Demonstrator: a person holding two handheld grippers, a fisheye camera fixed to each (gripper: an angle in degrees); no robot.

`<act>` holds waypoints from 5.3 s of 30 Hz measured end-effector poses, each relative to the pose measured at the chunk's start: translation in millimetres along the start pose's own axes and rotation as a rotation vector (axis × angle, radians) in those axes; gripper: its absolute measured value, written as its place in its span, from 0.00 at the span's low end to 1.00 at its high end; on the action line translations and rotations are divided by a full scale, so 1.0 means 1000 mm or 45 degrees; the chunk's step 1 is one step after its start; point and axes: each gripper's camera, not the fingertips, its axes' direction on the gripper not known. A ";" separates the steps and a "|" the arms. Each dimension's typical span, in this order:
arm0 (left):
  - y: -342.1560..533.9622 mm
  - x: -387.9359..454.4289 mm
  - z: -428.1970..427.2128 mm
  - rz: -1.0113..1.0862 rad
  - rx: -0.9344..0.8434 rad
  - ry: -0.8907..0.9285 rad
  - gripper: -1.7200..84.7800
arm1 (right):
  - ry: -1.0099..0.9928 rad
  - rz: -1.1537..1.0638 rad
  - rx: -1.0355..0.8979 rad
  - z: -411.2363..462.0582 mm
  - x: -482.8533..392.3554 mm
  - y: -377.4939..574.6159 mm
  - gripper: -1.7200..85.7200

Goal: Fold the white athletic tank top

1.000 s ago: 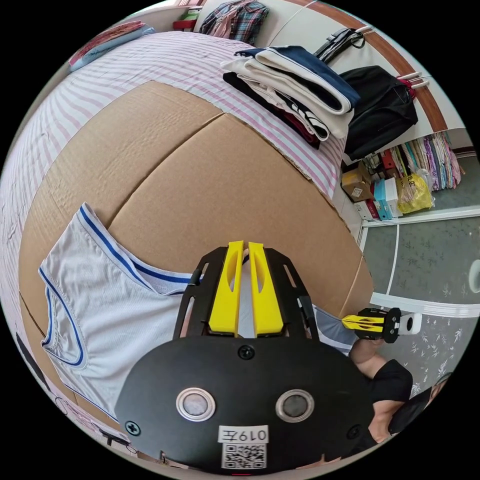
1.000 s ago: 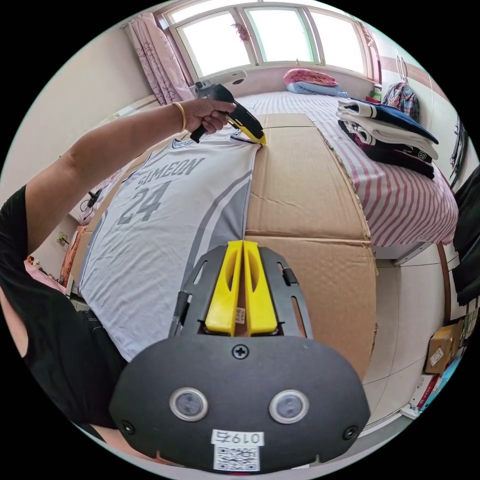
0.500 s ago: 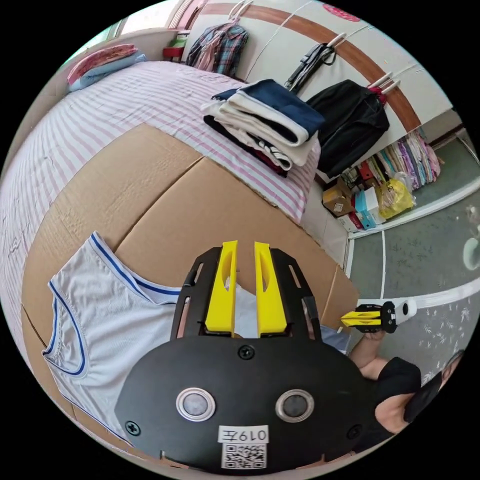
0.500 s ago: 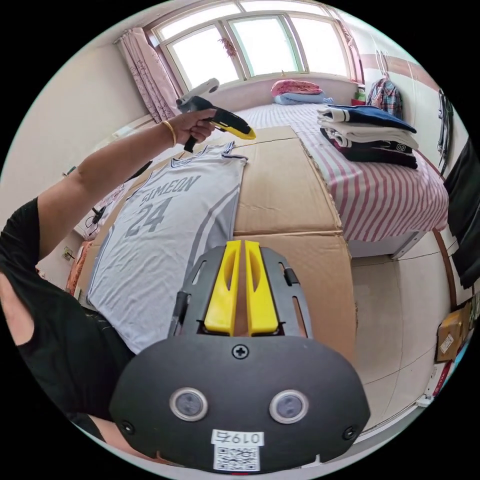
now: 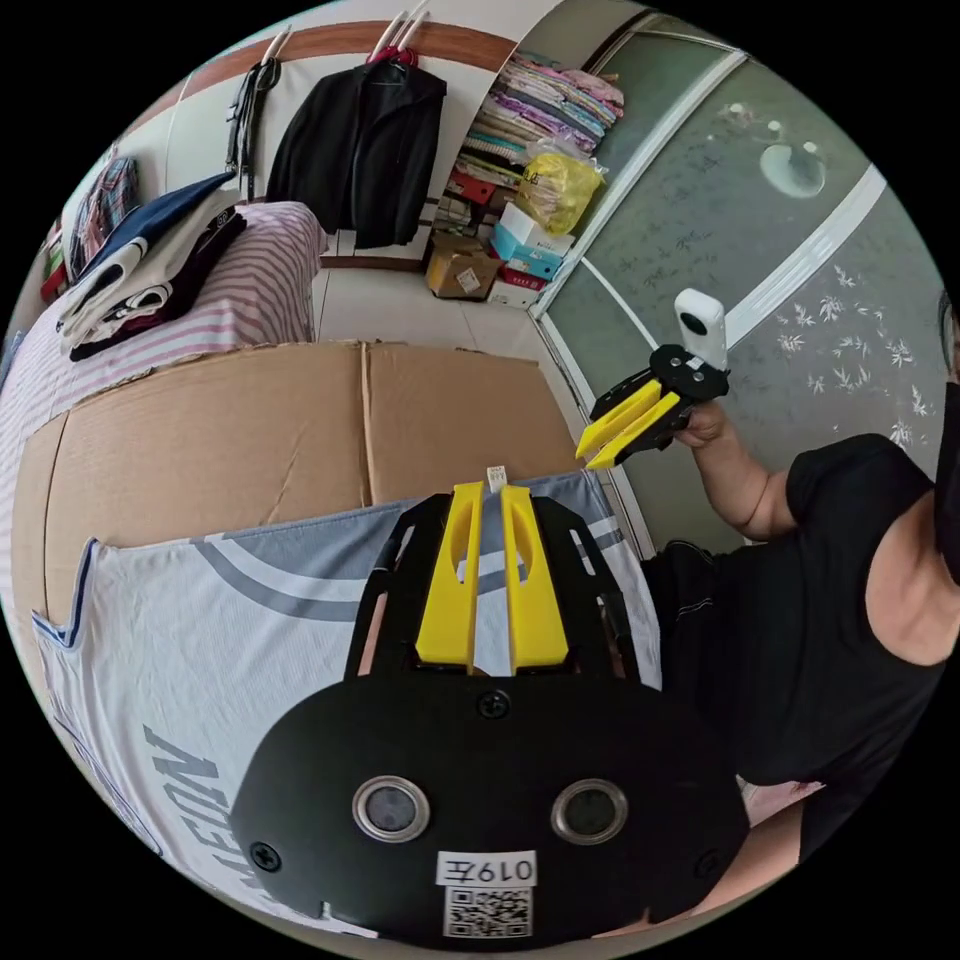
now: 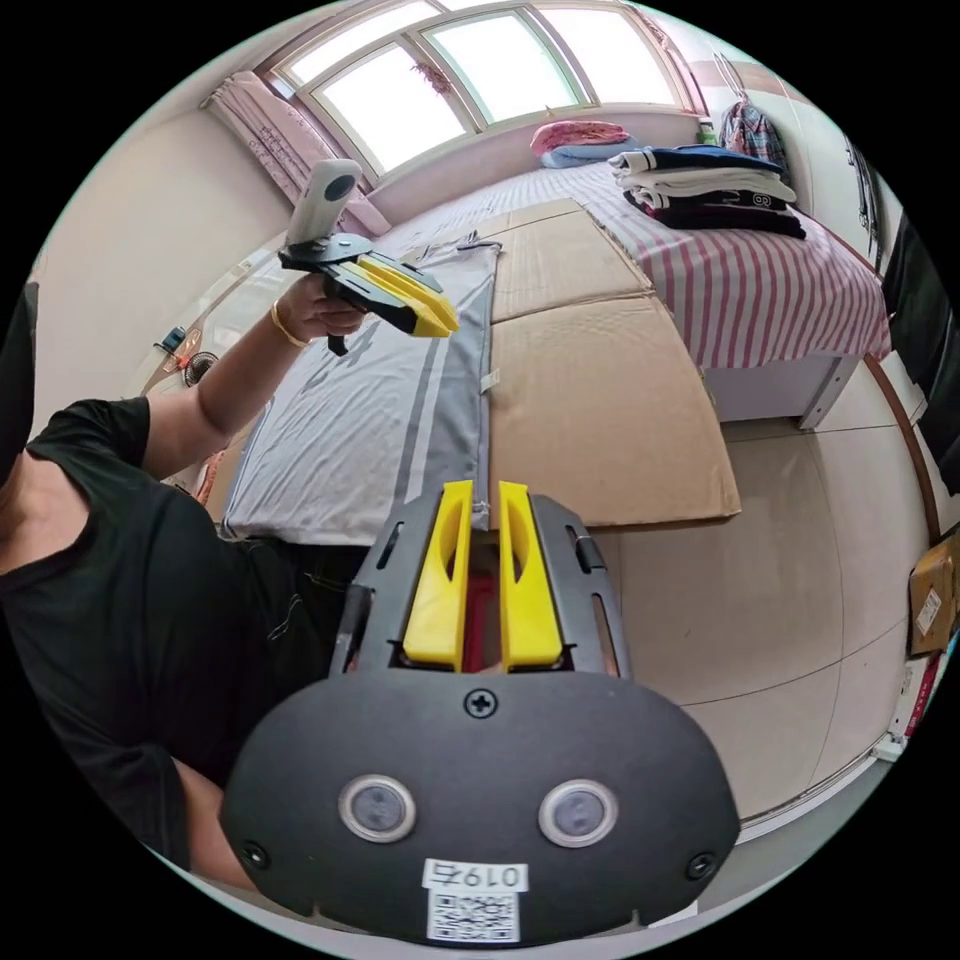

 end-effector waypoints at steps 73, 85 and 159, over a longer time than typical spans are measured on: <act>0.351 -0.163 -0.228 -0.931 0.533 -0.583 0.03 | -0.164 -0.354 -0.415 0.389 -0.006 -0.644 0.01; 0.257 -0.310 -0.105 -1.137 0.267 -0.554 0.03 | -0.235 -0.324 -0.373 0.407 0.004 -0.628 0.02; 0.060 -0.118 0.045 -0.403 -0.024 -1.084 0.07 | -0.320 -0.551 -0.379 0.412 -0.039 -0.550 0.02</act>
